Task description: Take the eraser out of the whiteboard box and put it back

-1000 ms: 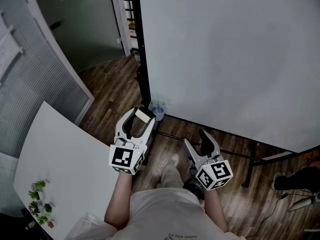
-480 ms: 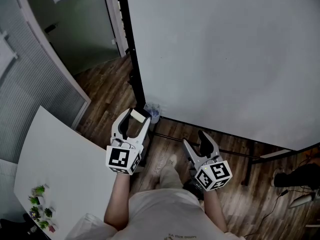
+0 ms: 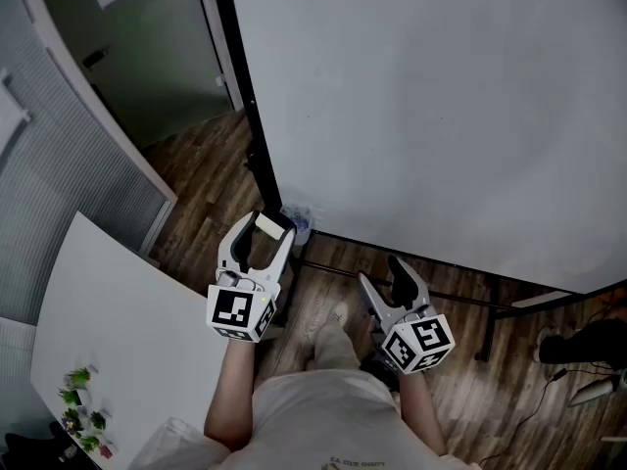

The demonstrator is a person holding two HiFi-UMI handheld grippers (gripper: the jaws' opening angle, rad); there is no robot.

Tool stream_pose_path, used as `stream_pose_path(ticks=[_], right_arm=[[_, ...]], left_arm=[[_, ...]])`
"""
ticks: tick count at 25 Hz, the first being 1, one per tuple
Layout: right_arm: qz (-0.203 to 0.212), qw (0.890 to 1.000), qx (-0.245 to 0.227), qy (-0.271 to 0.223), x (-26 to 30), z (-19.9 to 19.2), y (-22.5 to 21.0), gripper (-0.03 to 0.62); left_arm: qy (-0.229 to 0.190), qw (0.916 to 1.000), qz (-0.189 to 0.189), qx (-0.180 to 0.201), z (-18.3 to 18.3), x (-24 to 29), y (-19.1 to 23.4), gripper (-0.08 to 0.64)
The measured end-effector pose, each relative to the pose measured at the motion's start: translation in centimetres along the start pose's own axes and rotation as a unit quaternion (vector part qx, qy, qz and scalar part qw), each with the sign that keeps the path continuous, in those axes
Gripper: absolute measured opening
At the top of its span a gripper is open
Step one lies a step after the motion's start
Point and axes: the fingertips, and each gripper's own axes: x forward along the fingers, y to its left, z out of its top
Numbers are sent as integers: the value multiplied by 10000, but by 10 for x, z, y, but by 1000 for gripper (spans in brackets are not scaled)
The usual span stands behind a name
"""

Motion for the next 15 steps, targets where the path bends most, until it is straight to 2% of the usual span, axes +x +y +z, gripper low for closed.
stream_pose_path(ticks=[15], right_arm=[[-96, 9999, 97, 84, 8, -5, -15, 290]], left_arm=[[97, 9998, -156, -18, -7, 20, -2, 258]])
